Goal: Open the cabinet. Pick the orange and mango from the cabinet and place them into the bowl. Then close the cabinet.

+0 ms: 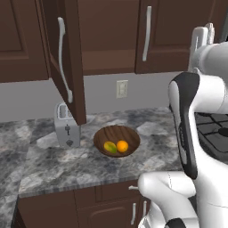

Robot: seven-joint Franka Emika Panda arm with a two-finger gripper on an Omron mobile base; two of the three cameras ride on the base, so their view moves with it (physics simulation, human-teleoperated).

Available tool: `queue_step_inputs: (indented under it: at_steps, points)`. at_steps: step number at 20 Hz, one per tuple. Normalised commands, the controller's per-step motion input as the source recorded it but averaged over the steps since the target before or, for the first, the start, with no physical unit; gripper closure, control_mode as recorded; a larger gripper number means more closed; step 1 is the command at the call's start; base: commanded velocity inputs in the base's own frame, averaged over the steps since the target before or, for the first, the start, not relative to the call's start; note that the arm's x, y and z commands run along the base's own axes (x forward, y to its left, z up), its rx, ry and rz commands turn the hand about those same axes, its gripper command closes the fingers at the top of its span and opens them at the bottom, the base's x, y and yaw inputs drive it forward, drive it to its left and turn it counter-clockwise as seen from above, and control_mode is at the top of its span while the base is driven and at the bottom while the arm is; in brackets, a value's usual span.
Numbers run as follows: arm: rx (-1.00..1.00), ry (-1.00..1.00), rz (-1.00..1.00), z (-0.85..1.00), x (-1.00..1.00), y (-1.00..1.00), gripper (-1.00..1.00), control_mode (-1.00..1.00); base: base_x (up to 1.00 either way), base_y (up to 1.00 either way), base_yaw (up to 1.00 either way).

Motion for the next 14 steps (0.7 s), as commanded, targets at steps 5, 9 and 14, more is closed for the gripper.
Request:
queue_step_inputs:
  at_steps: [5,9,14]
  points:
    - [0.00,0.00,0.00,0.00,-0.46,0.30,-1.00,-1.00,0.00,0.00,0.00]
    - [0.00,0.00,0.00,0.00,-0.45,0.28,-1.00,-1.00,0.00,0.00,0.00]
    - [0.00,0.00,0.00,0.00,-0.47,0.29,-1.00,-1.00,0.00,0.00,0.00]
